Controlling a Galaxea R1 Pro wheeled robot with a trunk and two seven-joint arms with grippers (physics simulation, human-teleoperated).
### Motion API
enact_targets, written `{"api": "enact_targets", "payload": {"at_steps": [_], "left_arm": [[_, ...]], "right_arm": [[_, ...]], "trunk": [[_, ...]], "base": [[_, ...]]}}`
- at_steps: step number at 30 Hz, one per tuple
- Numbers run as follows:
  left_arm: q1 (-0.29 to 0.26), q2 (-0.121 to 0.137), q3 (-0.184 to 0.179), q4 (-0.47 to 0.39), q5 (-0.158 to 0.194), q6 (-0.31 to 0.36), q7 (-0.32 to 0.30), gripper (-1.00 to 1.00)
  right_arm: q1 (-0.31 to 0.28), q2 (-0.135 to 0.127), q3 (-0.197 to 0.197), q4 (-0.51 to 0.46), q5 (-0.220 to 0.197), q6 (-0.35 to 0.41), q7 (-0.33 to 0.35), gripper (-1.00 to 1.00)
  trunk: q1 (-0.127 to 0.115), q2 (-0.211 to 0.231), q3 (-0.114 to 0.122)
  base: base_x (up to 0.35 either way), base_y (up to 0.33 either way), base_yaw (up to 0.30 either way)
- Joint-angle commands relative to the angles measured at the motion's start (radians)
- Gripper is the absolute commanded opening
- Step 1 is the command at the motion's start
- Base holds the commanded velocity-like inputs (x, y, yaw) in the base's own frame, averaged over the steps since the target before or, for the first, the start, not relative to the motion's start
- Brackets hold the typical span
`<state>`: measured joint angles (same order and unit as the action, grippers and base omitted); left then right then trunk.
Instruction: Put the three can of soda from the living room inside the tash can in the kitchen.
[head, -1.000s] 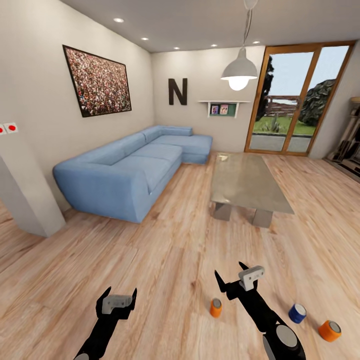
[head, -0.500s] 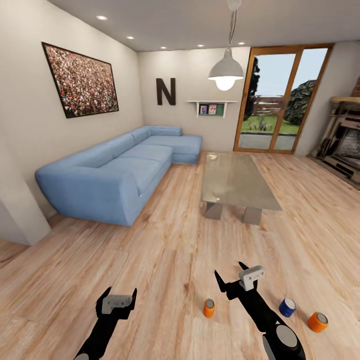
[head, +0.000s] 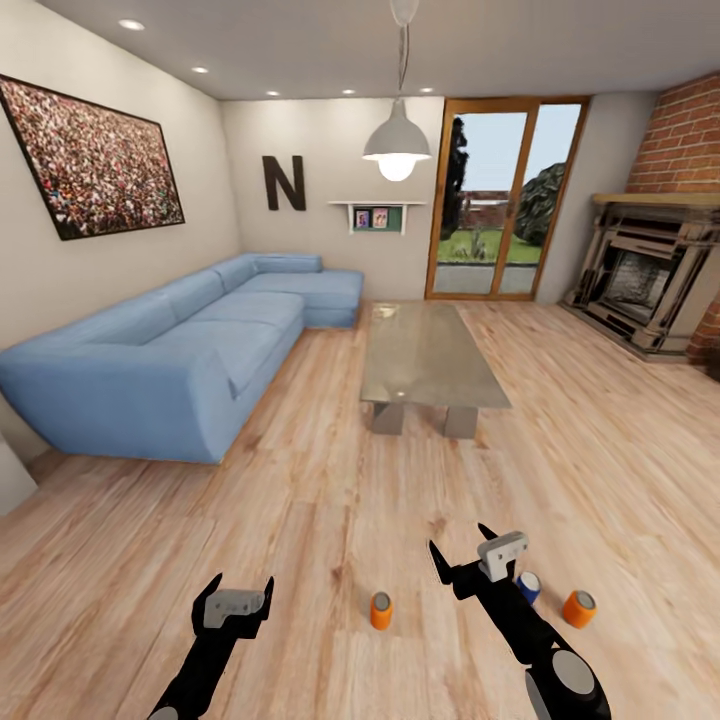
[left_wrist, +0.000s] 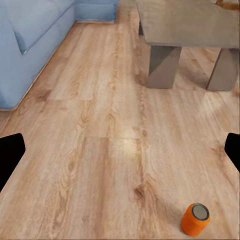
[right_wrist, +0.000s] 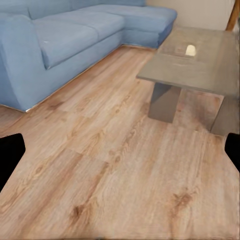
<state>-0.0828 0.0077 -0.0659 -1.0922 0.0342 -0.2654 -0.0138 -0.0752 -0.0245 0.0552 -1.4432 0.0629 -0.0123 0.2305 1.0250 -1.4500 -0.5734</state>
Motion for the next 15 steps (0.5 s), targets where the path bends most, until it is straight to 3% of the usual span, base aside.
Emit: {"api": "enact_targets", "payload": {"at_steps": [1,15], "left_arm": [[0.000,0.000,0.000,0.000,0.000,0.000,0.000,1.00],[0.000,0.000,0.000,0.000,0.000,0.000,0.000,1.00]], "right_arm": [[0.000,0.000,0.000,0.000,0.000,0.000,0.000,1.00],[0.000,0.000,0.000,0.006,0.002,0.000,-0.002,1.00]], "trunk": [[0.000,0.000,0.000],[0.000,0.000,0.000]], "base": [[0.000,-0.202,-0.253],[0.000,-0.262,-0.253]]}}
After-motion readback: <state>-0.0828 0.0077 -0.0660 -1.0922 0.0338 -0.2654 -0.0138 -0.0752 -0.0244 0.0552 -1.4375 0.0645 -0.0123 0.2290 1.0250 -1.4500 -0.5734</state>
